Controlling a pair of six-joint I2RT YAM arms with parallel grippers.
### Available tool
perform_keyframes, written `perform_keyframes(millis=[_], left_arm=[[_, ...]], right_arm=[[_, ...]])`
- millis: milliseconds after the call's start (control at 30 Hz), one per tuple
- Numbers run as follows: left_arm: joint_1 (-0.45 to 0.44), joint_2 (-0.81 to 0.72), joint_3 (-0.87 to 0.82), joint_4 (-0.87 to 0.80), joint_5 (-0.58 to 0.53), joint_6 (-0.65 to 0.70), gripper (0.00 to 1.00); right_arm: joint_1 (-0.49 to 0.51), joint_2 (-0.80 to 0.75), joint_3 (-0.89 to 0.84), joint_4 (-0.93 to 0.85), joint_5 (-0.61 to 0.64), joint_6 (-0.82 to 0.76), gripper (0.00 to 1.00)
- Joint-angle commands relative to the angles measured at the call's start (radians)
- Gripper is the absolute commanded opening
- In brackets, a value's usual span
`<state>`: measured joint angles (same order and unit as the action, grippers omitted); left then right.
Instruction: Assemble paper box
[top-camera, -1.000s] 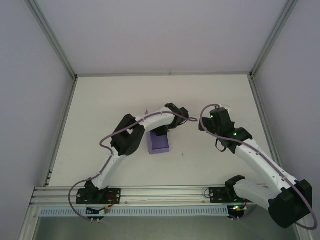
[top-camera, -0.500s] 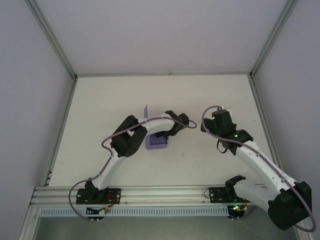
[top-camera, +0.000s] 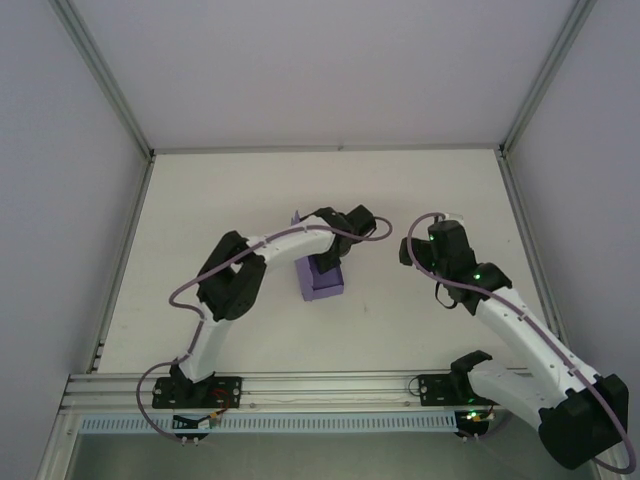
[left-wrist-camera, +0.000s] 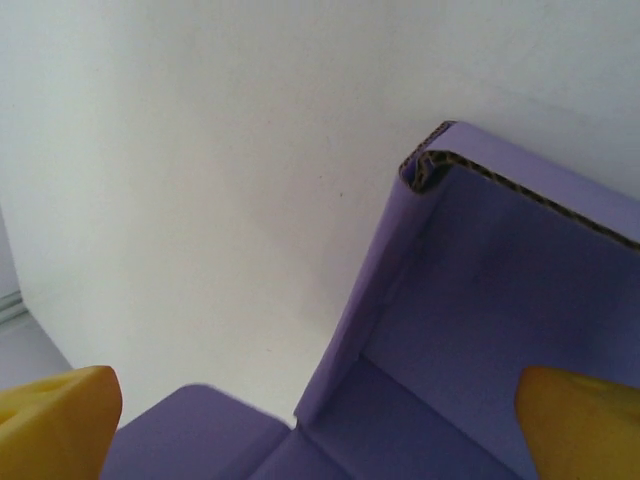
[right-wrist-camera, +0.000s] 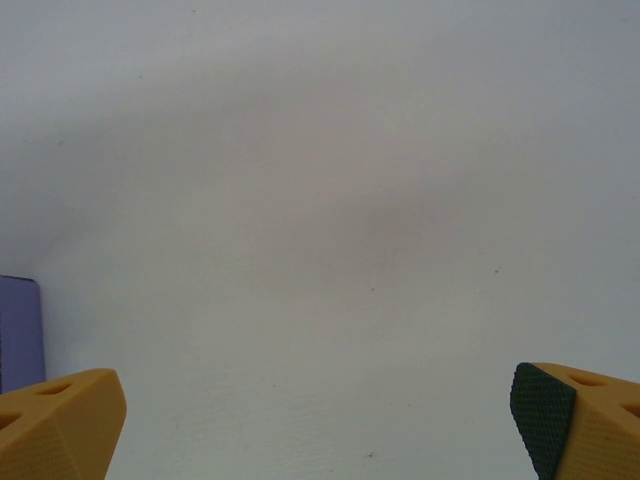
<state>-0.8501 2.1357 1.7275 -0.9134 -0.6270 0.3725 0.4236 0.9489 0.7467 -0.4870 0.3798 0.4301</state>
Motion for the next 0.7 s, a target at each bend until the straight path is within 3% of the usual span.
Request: perform_keyframes(millis=[0,200,333,500,600,667], left_arm=[[0.000,-0.103,0.018,-0.017,0.126,0.016,1.00],[0.020,-0.251,0.101,0.023,0.175,-0.086,1.00],[0.097,-0.396,0.079,0.086,0.206,-0.245,1.00],[0.267,-0.585,-0.082,0.165,0.339,-0.433,1.00],[0.411,-0.667,-0.254,0.211,0.466,-0.570,1.00],[0.486,-0.696,-0.371,0.237,0.511,-0.644,1.00]], right_arm=[[-0.008,-0.020,-0.012,0.034,-0.056,-0.033,1.00],[-0.008,0.037,0.027,0.085,-0.158,-0.118,1.00],[-0.009,0.152,0.062,0.171,-0.361,-0.292,1.00],[0.001,0.387,0.184,0.272,-0.689,-0.594,1.00],[0.039,0.573,0.317,0.238,-0.813,-0.864,0.96],[0.083,0.699,0.422,0.153,-0.825,-1.045,0.96]])
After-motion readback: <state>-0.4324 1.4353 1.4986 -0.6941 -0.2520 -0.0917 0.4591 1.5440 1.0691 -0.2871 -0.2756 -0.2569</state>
